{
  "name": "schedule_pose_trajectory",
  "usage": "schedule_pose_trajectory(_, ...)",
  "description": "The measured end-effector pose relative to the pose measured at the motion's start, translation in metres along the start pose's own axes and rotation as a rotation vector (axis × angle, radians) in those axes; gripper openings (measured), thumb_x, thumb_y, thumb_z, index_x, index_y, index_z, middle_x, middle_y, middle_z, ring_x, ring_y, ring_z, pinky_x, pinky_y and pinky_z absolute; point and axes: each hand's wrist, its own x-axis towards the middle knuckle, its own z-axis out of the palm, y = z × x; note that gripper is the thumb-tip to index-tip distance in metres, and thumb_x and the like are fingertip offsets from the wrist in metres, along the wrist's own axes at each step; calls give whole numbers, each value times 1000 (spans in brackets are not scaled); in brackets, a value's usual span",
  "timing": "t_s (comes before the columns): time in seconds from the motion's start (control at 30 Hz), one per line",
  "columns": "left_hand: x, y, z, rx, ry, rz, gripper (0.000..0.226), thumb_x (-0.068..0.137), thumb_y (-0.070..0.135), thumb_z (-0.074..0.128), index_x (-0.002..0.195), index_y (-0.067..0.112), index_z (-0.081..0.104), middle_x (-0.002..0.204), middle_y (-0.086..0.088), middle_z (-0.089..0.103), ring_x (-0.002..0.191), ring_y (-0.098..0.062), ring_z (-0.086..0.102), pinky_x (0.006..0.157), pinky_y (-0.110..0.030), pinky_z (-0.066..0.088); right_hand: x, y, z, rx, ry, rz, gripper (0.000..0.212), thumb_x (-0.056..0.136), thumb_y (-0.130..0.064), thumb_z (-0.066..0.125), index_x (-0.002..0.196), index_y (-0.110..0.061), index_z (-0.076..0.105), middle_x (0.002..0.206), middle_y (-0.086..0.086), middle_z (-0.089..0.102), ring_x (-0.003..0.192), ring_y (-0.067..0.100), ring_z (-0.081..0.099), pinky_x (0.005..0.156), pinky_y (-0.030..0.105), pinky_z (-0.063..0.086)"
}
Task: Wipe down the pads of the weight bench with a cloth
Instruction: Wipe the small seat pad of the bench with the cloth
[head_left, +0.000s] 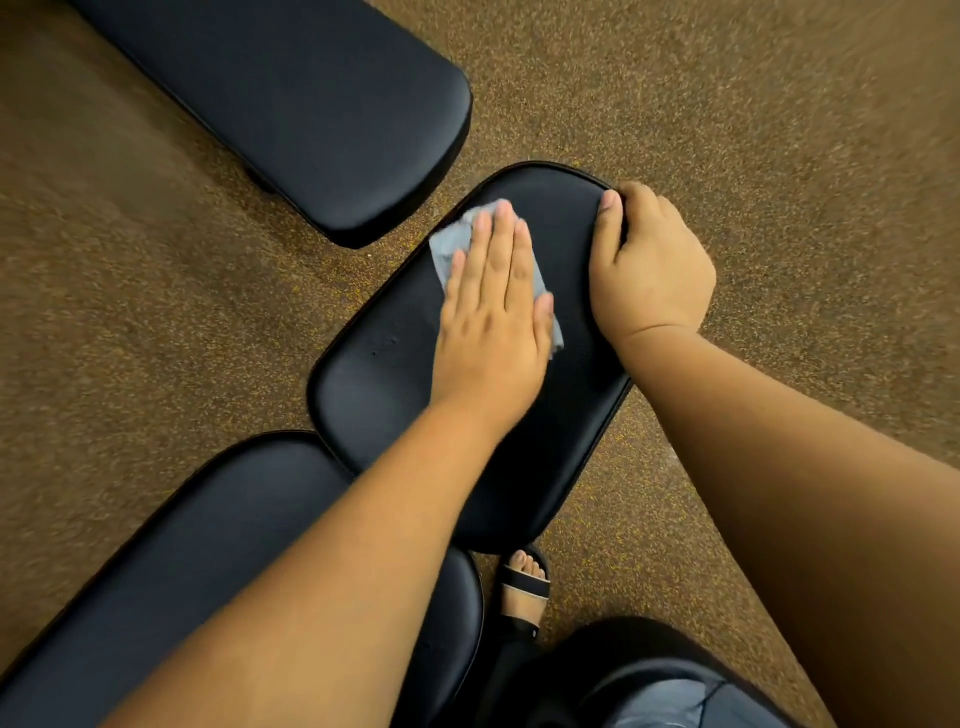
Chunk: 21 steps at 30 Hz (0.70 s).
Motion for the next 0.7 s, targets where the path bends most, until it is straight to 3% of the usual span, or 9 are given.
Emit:
schedule_pose_trajectory(0.2, -73, 7, 7, 66, -45, -60, 60, 102, 29, 25, 152, -1, 14, 161, -17, 15, 150, -27, 11, 121, -44, 19, 0, -1, 0, 11, 10, 5, 41, 100, -45, 25, 116, -24, 56, 112, 3, 64, 96, 33, 60, 70, 37, 41)
schedule_pose_trajectory(0.53, 15, 7, 4, 18, 55, -134, 59, 101, 30, 27, 151, 0, 22, 160, -16, 19, 149, -29, 14, 122, -43, 12, 0, -1, 3, 2, 20, 6, 42, 100, -46, 25, 109, -20, 57, 105, 1, 64, 93, 29, 60, 70, 37, 40)
schedule_pose_trajectory(0.7, -15, 12, 5, 27, 36, -149, 59, 102, 30, 27, 152, 0, 20, 161, -16, 17, 150, -28, 13, 121, -44, 16, 0, -1, 2, 5, 9, 8, 43, 99, -47, 24, 109, -21, 57, 107, 2, 63, 94, 30, 60, 71, 38, 42)
